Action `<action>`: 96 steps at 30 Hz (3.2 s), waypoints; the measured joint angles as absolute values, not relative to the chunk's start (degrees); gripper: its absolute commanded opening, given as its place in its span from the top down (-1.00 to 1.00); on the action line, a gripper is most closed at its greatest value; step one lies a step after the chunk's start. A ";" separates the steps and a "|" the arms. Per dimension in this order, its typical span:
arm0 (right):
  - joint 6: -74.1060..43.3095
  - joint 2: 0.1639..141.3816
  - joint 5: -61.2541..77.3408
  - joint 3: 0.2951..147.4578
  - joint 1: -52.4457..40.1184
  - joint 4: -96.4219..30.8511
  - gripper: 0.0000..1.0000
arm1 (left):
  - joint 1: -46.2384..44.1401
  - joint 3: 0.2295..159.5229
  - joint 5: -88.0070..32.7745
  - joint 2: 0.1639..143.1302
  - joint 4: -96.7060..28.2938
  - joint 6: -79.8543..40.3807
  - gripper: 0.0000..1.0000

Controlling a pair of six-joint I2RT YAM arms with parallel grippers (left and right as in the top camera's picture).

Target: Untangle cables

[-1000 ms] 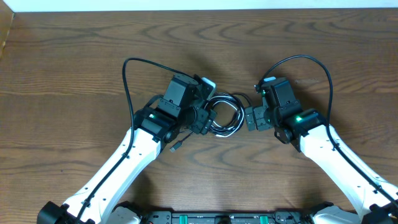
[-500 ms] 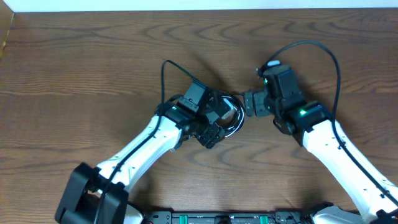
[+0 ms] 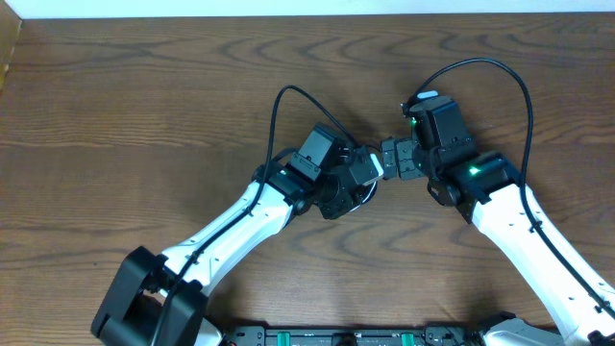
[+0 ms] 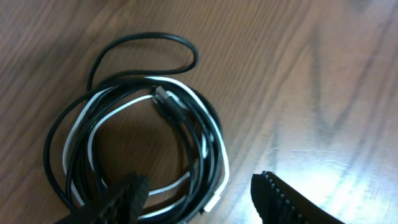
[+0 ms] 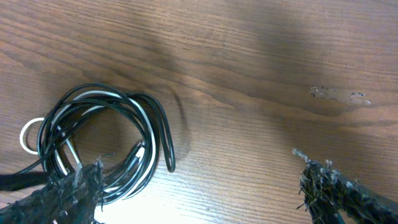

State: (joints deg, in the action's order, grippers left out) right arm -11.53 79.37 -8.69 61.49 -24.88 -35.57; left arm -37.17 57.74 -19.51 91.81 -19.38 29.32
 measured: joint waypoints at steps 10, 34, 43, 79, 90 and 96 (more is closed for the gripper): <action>-11.53 79.37 -7.22 61.49 -24.95 -35.90 -0.98 | -37.15 57.74 -18.02 99.02 -16.67 30.11 -0.13; -11.55 79.37 -7.09 61.49 -24.95 -38.09 -0.98 | -36.64 57.74 -17.67 103.63 -10.72 30.76 0.22; -11.55 79.37 -7.09 61.49 -24.95 -38.76 -0.99 | -35.03 57.74 -18.06 103.63 -10.48 30.72 0.18; -11.57 79.37 -7.09 61.49 -24.95 -39.03 -0.99 | -34.98 57.74 -22.17 107.15 -10.66 31.16 0.85; -11.57 79.37 -7.11 61.49 -24.95 -39.03 -0.99 | -34.98 57.71 -21.15 99.98 -11.51 31.16 0.85; -12.12 77.71 -6.15 62.74 -25.06 -38.46 -0.98 | -34.41 57.14 -18.20 87.02 -11.73 31.16 0.85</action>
State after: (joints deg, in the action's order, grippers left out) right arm -12.12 77.71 -6.15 62.74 -25.06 -38.46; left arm -34.41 57.14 -18.20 87.02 -11.73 31.16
